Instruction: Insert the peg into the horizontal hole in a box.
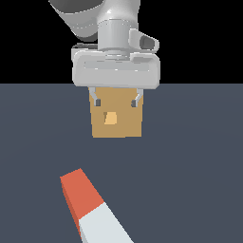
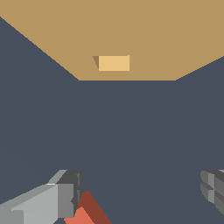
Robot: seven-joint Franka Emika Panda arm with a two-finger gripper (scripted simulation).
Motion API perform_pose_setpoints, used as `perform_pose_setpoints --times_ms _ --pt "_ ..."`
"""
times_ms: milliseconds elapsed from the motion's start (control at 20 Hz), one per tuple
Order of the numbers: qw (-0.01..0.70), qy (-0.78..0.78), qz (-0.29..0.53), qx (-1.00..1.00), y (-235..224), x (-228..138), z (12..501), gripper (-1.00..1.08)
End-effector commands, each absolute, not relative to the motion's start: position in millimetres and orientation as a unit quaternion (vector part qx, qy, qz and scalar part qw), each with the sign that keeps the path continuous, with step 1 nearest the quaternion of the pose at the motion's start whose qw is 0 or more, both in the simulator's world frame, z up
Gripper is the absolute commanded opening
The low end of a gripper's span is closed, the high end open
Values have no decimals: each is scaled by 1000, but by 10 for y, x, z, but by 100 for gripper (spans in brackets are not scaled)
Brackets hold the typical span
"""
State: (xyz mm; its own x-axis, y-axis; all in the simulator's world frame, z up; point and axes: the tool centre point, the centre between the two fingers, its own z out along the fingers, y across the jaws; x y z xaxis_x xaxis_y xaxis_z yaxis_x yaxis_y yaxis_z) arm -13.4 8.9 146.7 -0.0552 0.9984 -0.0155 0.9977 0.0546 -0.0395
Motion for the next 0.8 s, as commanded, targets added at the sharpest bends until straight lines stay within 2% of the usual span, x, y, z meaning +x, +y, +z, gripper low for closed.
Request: perform_pose_setpoints --times_ms 0,750 --pt "8 -726 20 -687 88 -134 1467 100" --pt "7 -757 17 -653 -251 -235 1356 100"
